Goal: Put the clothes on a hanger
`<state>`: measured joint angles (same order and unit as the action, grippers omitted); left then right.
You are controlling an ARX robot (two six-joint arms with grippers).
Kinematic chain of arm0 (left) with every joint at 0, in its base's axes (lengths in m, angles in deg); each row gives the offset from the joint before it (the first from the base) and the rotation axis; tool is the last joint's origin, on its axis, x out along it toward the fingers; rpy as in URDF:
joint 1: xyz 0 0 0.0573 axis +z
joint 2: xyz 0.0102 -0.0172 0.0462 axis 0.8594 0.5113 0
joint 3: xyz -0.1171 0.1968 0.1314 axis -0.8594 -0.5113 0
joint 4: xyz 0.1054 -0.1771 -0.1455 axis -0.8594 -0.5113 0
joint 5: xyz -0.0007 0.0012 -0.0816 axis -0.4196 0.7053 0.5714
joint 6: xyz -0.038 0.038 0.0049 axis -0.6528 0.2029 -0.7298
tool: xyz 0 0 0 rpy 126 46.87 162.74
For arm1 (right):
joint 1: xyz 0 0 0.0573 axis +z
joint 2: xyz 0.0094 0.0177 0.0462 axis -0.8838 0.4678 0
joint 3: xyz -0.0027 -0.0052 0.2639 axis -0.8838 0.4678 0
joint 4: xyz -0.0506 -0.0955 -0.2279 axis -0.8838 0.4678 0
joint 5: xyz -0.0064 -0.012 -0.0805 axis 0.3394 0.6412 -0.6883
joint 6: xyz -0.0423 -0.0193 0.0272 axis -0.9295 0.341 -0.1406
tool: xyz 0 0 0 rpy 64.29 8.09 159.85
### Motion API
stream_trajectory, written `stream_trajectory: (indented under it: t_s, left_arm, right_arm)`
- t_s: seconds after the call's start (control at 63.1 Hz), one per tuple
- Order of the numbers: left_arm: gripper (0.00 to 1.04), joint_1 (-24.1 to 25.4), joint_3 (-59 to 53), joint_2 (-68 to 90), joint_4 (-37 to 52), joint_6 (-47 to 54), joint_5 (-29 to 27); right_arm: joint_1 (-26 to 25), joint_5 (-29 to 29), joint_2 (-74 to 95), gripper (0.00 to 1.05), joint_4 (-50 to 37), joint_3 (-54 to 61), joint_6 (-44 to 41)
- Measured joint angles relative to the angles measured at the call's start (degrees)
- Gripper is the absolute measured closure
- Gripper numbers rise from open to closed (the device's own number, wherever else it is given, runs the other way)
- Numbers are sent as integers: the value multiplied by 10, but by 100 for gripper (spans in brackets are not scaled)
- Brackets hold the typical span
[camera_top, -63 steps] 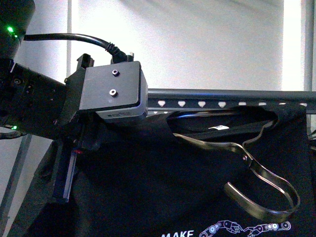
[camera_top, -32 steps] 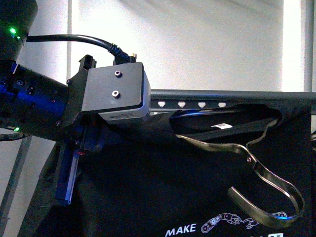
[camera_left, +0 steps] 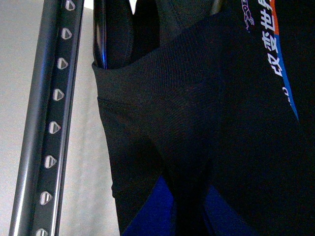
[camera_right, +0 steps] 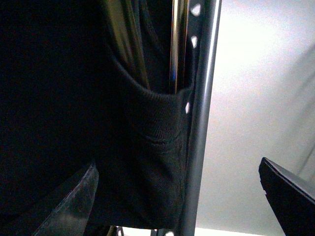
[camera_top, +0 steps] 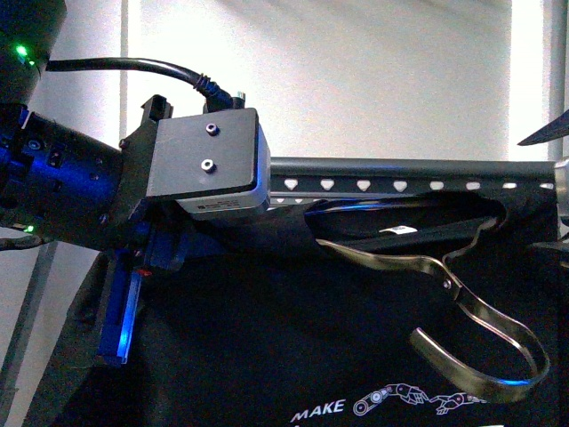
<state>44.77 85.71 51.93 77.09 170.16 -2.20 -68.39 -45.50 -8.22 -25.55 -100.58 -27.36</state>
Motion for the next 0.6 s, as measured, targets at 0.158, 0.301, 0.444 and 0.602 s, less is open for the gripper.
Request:
stream_trajectory:
  t_s: [0.158, 0.301, 0.444, 0.602]
  left_arm:
    - [100, 0, 0, 0, 0, 0, 0]
    - [100, 0, 0, 0, 0, 0, 0]
    - [100, 0, 0, 0, 0, 0, -3]
    - [100, 1, 0, 0, 0, 0, -5]
  right_arm:
    - [9, -47, 57, 7, -9, -55, 10]
    - [22, -79, 87, 7, -13, -81, 43]
    - [33, -85, 95, 18, -43, -83, 66]
    - [41, -86, 96, 44, -76, -78, 76]
